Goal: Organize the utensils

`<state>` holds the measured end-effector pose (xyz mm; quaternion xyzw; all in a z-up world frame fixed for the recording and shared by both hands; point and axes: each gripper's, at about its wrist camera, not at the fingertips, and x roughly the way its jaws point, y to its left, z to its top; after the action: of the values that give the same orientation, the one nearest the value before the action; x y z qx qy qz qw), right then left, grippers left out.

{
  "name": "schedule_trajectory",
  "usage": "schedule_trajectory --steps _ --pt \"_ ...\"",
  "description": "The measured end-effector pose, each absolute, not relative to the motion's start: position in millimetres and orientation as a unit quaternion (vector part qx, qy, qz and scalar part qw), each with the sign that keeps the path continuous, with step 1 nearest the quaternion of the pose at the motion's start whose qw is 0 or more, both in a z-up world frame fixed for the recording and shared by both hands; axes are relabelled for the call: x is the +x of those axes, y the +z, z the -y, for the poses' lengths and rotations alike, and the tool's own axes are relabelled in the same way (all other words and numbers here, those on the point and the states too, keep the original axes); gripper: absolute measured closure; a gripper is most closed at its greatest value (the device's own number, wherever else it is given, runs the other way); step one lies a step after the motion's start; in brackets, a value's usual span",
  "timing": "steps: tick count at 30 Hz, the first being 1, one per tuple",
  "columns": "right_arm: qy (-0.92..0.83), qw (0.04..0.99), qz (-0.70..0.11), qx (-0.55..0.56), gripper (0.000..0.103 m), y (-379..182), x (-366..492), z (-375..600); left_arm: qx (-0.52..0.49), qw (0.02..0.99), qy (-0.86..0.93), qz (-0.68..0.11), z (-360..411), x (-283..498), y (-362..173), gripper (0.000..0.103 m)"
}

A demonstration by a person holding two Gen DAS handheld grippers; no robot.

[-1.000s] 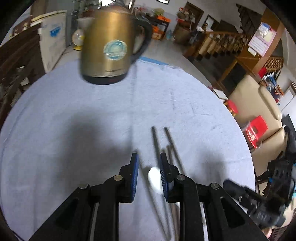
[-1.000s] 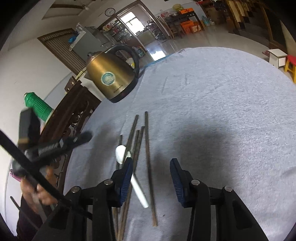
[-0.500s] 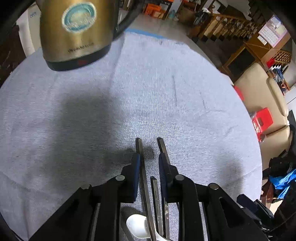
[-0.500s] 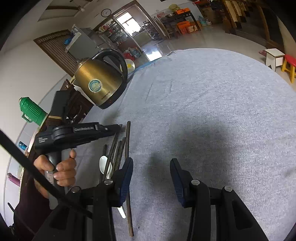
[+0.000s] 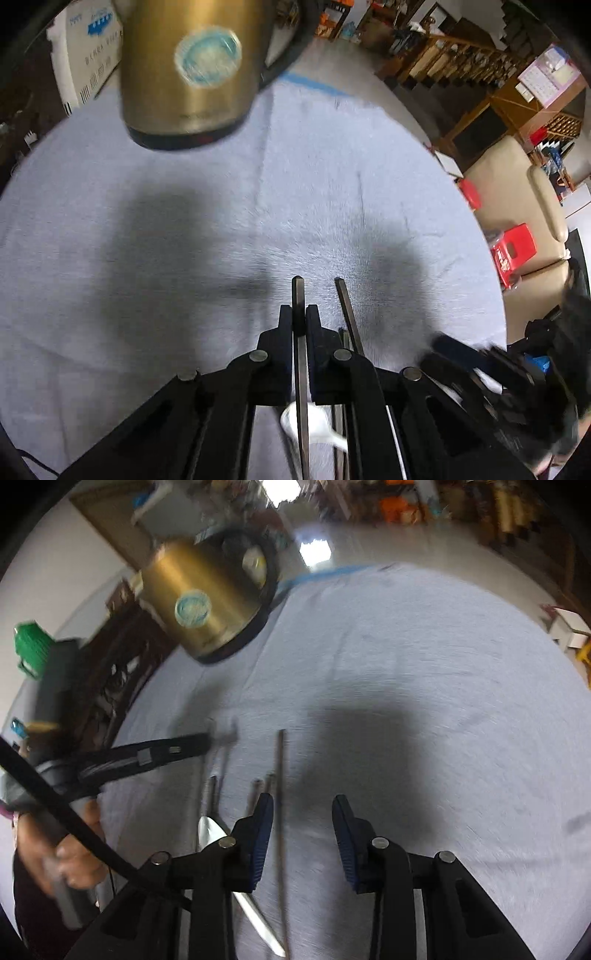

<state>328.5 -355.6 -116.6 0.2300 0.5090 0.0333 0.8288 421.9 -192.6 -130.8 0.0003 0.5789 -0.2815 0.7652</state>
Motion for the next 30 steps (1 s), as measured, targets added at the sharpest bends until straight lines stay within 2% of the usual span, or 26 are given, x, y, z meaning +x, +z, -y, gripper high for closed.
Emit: schedule_trajectory --steps 7,12,15,16,22,30 --pt "0.017 0.785 -0.59 0.189 0.066 -129 401 325 -0.006 0.775 -0.276 -0.569 150 420 -98 0.097" --pt "-0.024 0.764 -0.627 0.148 0.065 -150 428 313 -0.012 0.781 -0.277 -0.56 137 416 -93 0.097" --pt "-0.032 0.771 -0.624 0.125 0.084 -152 431 309 -0.012 0.784 -0.281 -0.553 133 410 -84 0.097" --pt "-0.038 0.772 -0.625 0.109 0.096 -154 431 307 -0.013 0.786 -0.282 -0.551 131 409 -82 0.097" --pt "-0.025 0.796 -0.593 0.119 0.096 -146 401 311 -0.014 0.802 -0.284 -0.526 123 391 -65 0.097" --pt "-0.012 0.872 -0.468 0.14 0.096 -61 313 331 -0.012 0.84 -0.283 -0.463 101 339 -14 0.098"
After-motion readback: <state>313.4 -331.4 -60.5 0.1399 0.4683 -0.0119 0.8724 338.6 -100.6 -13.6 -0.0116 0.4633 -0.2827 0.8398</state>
